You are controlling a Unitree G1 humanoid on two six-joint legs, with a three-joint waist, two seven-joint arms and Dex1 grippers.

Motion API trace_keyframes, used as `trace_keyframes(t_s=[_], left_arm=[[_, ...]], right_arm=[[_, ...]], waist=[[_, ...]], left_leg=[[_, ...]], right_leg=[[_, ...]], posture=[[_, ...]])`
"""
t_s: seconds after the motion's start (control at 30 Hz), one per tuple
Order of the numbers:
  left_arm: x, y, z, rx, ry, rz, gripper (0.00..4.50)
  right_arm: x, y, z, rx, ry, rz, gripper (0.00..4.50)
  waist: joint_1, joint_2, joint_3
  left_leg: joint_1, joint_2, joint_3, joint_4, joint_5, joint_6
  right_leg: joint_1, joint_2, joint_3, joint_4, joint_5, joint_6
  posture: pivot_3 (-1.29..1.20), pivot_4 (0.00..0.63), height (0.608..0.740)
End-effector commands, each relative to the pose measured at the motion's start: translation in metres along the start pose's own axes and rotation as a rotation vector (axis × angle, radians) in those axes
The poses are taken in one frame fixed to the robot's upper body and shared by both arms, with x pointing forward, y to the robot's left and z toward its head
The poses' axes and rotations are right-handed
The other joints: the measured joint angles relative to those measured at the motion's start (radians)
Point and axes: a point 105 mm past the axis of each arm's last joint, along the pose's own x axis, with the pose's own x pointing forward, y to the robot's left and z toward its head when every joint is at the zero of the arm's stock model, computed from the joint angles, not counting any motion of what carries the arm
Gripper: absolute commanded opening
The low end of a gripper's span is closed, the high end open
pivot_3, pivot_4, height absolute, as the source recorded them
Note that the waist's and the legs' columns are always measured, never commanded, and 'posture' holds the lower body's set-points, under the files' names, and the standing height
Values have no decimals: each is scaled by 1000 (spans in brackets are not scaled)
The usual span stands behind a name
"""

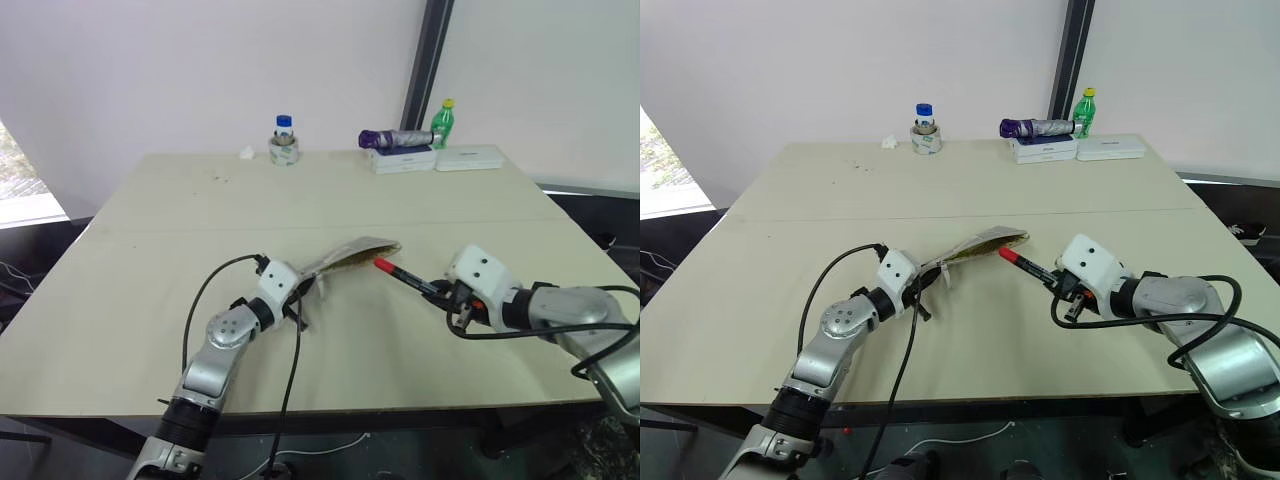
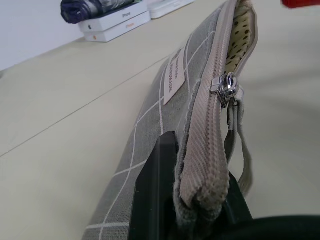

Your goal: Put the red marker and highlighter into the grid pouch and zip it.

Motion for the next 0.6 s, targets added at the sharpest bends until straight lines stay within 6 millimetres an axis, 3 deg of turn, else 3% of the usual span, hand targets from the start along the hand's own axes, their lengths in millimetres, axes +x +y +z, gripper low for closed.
trace_keyframes(t_s=[0.03,0.33,0.6], left_arm=[[1,-4,19,77,-68,-30,0],[-1,-11,18,98,-67,-59,0],[-1,-25,20,235,-65,-160,0]], right_arm=[[-1,-7,7,-40,-11,-31,349],[5,-9,6,-63,9,-18,349],[14,-2,11,-275,53,45,349]], waist=[[0,0,0],[-1,0,0],[-2,0,0]], left_leg=[[0,0,0,0,0,0],[0,0,0,0,0,0],[0,0,0,0,0,0]], right_leg=[[0,0,0,0,0,0],[0,0,0,0,0,0],[-1,0,0,0,0,0]], posture=[[0,150,740],[0,150,740],[0,150,740]])
